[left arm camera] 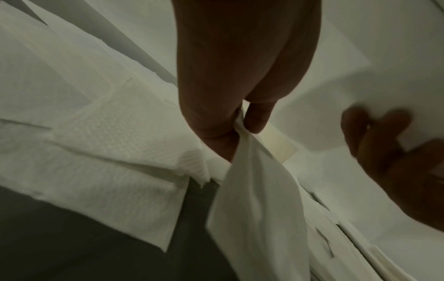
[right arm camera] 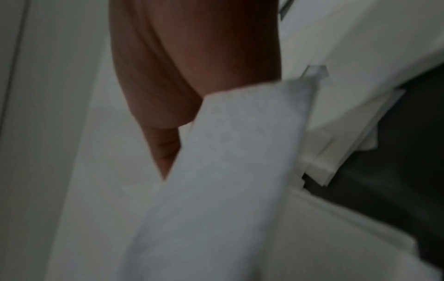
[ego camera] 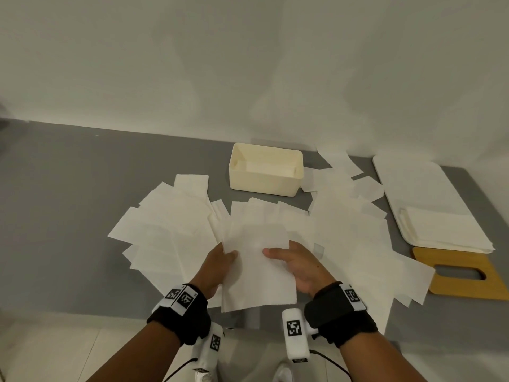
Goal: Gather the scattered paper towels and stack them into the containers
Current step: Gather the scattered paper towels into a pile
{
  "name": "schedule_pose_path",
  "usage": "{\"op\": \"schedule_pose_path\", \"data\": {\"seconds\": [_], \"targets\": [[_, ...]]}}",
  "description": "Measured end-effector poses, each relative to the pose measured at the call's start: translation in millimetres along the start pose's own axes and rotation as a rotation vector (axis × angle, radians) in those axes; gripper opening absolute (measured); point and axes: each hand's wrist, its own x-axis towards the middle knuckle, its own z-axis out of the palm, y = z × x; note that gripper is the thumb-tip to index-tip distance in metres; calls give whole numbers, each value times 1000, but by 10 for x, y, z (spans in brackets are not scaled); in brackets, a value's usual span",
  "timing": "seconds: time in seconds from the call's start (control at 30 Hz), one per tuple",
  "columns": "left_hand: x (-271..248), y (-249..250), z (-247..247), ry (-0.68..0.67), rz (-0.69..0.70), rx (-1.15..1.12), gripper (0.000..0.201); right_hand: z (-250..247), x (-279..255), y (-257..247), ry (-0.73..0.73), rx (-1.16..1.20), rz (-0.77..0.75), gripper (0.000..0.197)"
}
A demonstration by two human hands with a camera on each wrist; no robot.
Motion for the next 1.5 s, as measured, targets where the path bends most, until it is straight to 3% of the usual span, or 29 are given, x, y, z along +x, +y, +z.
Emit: {"op": "schedule_pose_path", "data": {"seconds": [0.07,0.23,0.3,0.4,0.5,0.6,0.67,0.77,0.83,0.93,1.0,1.17,1.33,1.4,1.5], "targets": [[-24,29,48,-35,-20,-50,31,29,51,16,-36,-47,3,37],[-168,125,141,-23,-67,-208,38,179,167,70,136,-340,-39,37],[-198,145,155,-28,-46,-186,41,249,146,79,116,-348,-67,35],[-144,93,169,-21,37,-54,29,356,139,106,101,-412,-100,34],[-72,9,151,15,65,34,27,329,131,99,181,-493,-102,25],[3,-66,77,37,67,37,28,-8,91,69,350,-487,-60,13],[55,-110,29,53,65,40,27,-442,77,74,533,-668,-50,17],[72,-123,23,41,63,33,24,-1139,-37,54,757,-939,82,29],[58,-99,53,26,76,8,20,-1531,-140,59,821,-1080,186,43],[76,-86,109,26,78,-2,20,-1831,-205,127,738,-1308,232,60],[88,-74,162,25,78,4,22,-1880,-199,211,722,-1366,179,57],[-5,28,338,16,70,-9,18,-1846,-182,307,857,-1544,11,32],[-93,107,479,10,67,-27,17,-1796,-196,270,912,-1513,-243,21],[-91,113,549,-10,57,-45,15,-1687,-222,215,869,-1469,-370,20],[-34,72,610,-58,28,-27,18,-1347,-294,133,676,-1431,-600,16]]}}
